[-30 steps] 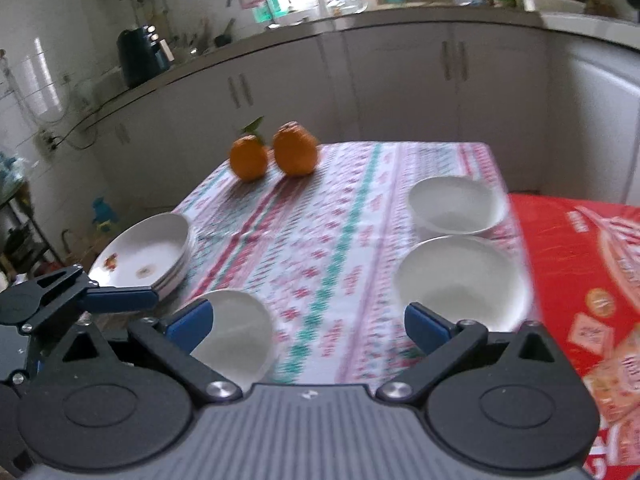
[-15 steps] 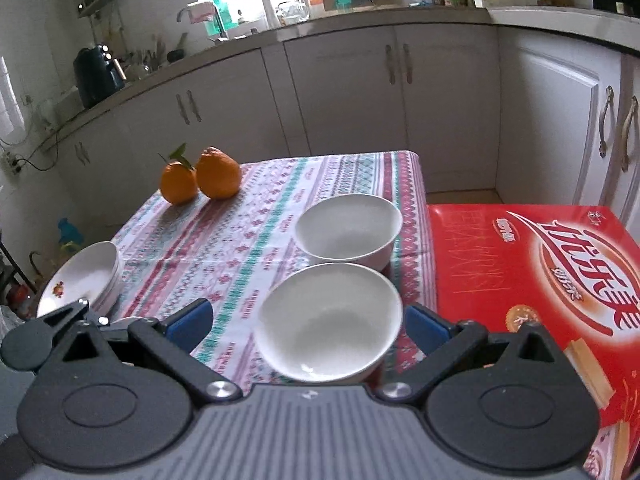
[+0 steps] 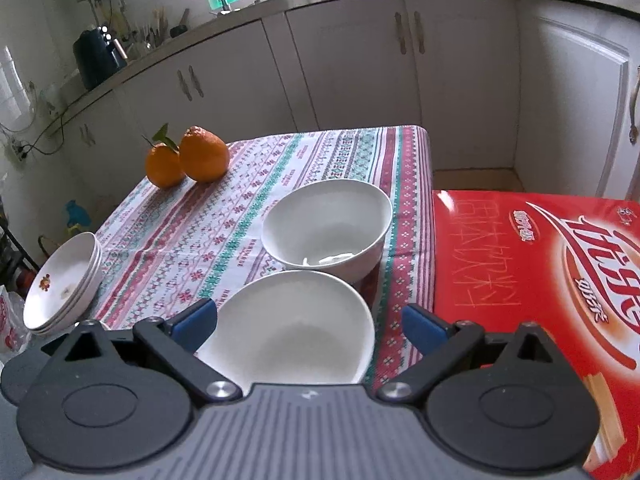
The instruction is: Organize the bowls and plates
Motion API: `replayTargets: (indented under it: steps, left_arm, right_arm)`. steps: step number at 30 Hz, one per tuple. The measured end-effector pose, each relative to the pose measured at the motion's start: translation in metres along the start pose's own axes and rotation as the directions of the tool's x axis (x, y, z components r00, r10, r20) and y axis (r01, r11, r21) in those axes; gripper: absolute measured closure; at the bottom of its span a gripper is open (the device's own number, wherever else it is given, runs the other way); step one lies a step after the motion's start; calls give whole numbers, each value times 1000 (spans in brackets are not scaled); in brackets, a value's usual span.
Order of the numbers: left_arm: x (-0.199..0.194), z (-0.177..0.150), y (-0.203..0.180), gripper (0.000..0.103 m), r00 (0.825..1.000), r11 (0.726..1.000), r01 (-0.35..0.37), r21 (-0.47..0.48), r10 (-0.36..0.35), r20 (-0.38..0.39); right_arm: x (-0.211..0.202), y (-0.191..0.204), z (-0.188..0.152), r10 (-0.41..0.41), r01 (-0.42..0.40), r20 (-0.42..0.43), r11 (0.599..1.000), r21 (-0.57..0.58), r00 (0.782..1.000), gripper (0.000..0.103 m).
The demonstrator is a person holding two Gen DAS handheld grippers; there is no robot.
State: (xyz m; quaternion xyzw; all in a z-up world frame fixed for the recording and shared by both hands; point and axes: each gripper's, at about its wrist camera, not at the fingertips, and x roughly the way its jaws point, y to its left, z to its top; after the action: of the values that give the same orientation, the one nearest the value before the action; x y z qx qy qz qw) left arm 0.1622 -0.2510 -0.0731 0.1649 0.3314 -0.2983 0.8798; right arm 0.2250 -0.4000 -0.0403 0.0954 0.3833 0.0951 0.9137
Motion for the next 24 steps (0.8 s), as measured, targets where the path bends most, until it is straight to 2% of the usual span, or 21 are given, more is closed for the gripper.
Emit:
replayTargets:
  steps: [5, 8, 14, 18, 24]
  left_arm:
    - [7, 3, -5, 5, 1000, 1000, -23, 8, 23, 3]
    - [9, 6, -6, 9, 1000, 1000, -20, -8, 21, 12]
    - [17, 7, 1, 10, 1000, 997, 9, -81, -9, -2]
    - [16, 8, -1, 9, 1000, 996, 21, -86, -19, 21]
    - [18, 8, -6, 10, 1000, 998, -3, -68, 5, 31]
  right_arm:
    - [11, -4, 2, 21, -21, -19, 1000, -1, 1000, 9]
    - [15, -6, 3, 41, -41, -29, 999, -3, 999, 16]
    - [21, -10, 6, 44, -44, -41, 999, -5, 998, 17]
    - [21, -11, 5, 49, -50, -47, 999, -8, 998, 17]
    - [24, -14, 4, 82, -82, -61, 997, 4, 995, 21]
